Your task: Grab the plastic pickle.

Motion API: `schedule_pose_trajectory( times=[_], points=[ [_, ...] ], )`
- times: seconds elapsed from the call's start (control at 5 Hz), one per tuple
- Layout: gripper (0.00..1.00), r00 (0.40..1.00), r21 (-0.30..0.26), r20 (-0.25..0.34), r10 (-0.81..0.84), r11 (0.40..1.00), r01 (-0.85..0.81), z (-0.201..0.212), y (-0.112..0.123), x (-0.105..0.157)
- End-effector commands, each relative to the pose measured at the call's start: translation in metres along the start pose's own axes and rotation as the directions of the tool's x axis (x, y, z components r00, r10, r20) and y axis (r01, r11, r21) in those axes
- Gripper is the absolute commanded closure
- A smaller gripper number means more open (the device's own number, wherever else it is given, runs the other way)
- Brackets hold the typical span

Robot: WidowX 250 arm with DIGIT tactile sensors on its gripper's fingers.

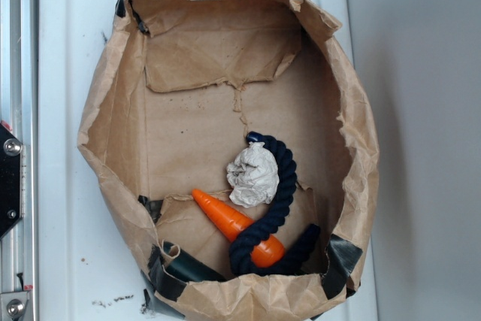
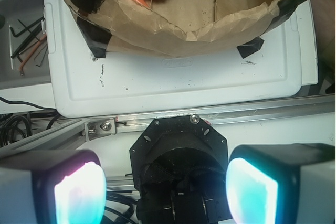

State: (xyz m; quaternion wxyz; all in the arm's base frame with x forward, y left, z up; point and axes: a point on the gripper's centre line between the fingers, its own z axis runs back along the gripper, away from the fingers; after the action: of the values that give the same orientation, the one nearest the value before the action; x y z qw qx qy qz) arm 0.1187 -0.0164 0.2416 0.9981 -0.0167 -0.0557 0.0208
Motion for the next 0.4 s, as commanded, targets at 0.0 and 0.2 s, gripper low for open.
schedule_pose_trajectory(
  times=[0.0,0.2],
  points=[
    [0.0,1.0,0.0,0.0,0.0,1.0,0.0,0.0,0.0,0.0],
    [0.0,0.998,-0.016,0.037,0.053,0.999,-0.052,-0.009,0.01,0.044]
  ],
)
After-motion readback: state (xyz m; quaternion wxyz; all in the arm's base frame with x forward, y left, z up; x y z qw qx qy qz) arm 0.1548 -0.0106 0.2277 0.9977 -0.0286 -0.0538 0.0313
